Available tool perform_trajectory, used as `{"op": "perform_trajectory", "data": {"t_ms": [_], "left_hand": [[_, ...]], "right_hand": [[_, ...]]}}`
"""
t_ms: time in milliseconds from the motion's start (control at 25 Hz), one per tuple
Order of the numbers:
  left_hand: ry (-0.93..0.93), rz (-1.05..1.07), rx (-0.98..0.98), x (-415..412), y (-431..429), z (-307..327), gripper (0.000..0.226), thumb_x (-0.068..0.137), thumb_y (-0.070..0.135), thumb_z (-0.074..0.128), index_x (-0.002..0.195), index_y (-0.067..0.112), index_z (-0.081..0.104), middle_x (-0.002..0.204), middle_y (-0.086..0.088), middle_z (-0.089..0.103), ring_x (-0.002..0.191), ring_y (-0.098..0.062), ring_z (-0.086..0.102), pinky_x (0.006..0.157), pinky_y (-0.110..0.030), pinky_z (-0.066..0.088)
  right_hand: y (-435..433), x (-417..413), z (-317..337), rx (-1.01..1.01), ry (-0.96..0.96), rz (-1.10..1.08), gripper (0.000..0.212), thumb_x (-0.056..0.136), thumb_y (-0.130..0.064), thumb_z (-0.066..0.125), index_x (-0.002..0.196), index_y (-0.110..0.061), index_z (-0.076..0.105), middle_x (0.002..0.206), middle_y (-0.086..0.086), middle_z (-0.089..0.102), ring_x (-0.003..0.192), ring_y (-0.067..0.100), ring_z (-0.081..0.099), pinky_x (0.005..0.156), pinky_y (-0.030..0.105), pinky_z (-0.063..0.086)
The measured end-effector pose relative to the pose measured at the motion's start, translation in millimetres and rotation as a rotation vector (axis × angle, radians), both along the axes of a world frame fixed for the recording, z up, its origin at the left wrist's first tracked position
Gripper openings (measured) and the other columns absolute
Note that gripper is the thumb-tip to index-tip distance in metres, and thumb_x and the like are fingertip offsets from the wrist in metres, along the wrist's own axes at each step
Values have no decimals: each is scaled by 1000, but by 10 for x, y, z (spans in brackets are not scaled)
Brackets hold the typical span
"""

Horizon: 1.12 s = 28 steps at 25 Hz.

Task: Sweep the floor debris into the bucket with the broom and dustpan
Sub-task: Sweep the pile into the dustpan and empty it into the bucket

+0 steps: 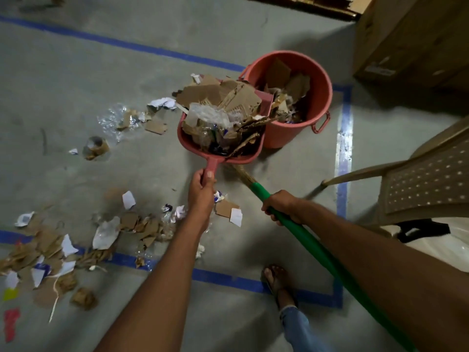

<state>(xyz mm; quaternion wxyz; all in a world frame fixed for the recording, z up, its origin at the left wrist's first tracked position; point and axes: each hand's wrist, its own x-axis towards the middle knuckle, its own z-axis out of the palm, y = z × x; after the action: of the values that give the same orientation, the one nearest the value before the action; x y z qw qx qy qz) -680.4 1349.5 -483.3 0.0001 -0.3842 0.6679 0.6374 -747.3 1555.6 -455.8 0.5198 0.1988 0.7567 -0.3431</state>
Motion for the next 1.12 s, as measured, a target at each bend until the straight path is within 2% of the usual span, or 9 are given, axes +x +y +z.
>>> {"op": "perform_trajectory", "data": {"t_ms": [160, 320, 400, 480, 520, 680, 800, 1000, 1120], "left_hand": [[-57, -81, -71, -884, 304, 34, 18, 104, 39, 52, 103, 27, 64, 83, 5, 67, 68, -16, 59, 61, -31, 48], [-119, -179, -228, -1933, 601, 161, 40, 98, 50, 56, 91, 15, 73, 64, 0, 72, 53, -16, 69, 63, -31, 60], [-147, -224, -277, -2428, 801, 271, 35, 97, 43, 59, 98, 11, 73, 68, -2, 73, 50, -15, 70, 66, -32, 63], [-191, -229, -336, -2836, 987, 423, 24, 96, 35, 63, 103, 12, 68, 80, -1, 73, 46, -13, 69, 52, -27, 59], [-201, -255, -386, -2996, 1054, 485, 26, 95, 39, 64, 102, 14, 66, 85, -1, 73, 51, -13, 70, 50, -25, 56], [-239, -319, -565, -3309, 1157, 703, 45, 90, 45, 62, 122, 14, 70, 115, -7, 73, 110, -26, 68, 79, -30, 48], [-237, -287, -575, -3290, 1107, 758, 43, 96, 36, 62, 131, 11, 65, 129, -9, 69, 120, -27, 64, 82, -30, 45], [-222, -176, -592, -3027, 878, 836, 40, 85, 25, 68, 123, 12, 70, 111, -5, 76, 104, -23, 71, 85, -34, 56], [-175, -78, -479, -2782, 700, 918, 31, 80, 25, 71, 108, 12, 74, 67, 1, 75, 67, -11, 74, 73, -31, 62]], "right_hand": [[308, -309, 3, 18, -3, -4, 11, 90, -10, 62, 97, -1, 60, 76, 10, 59, 51, 14, 51, 42, 20, 43], [557, -464, -133, 8, -28, -44, 18, 90, -8, 63, 104, 4, 62, 75, 10, 60, 47, 14, 52, 42, 20, 44], [651, -518, -217, -6, -46, -60, 25, 89, -8, 64, 110, 7, 62, 76, 10, 60, 47, 13, 52, 43, 21, 45], [710, -548, -257, -30, -60, -77, 24, 89, -8, 63, 109, 6, 61, 76, 11, 59, 47, 13, 52, 44, 22, 44], [731, -560, -272, -38, -63, -85, 24, 89, -8, 63, 108, 6, 61, 76, 11, 59, 49, 14, 52, 45, 23, 44], [770, -579, -291, -59, -87, -96, 24, 88, -8, 63, 108, 5, 59, 77, 11, 59, 52, 16, 52, 46, 23, 44], [761, -563, -249, -57, -75, -108, 17, 88, -7, 63, 101, 3, 58, 76, 11, 59, 50, 16, 51, 44, 22, 43], [682, -474, -160, -27, -48, -54, 24, 88, -9, 64, 108, 4, 61, 80, 10, 61, 54, 15, 54, 44, 22, 44], [610, -335, -72, -14, -33, -35, 27, 88, -9, 64, 110, 5, 62, 79, 11, 60, 53, 15, 53, 44, 22, 44]]}}
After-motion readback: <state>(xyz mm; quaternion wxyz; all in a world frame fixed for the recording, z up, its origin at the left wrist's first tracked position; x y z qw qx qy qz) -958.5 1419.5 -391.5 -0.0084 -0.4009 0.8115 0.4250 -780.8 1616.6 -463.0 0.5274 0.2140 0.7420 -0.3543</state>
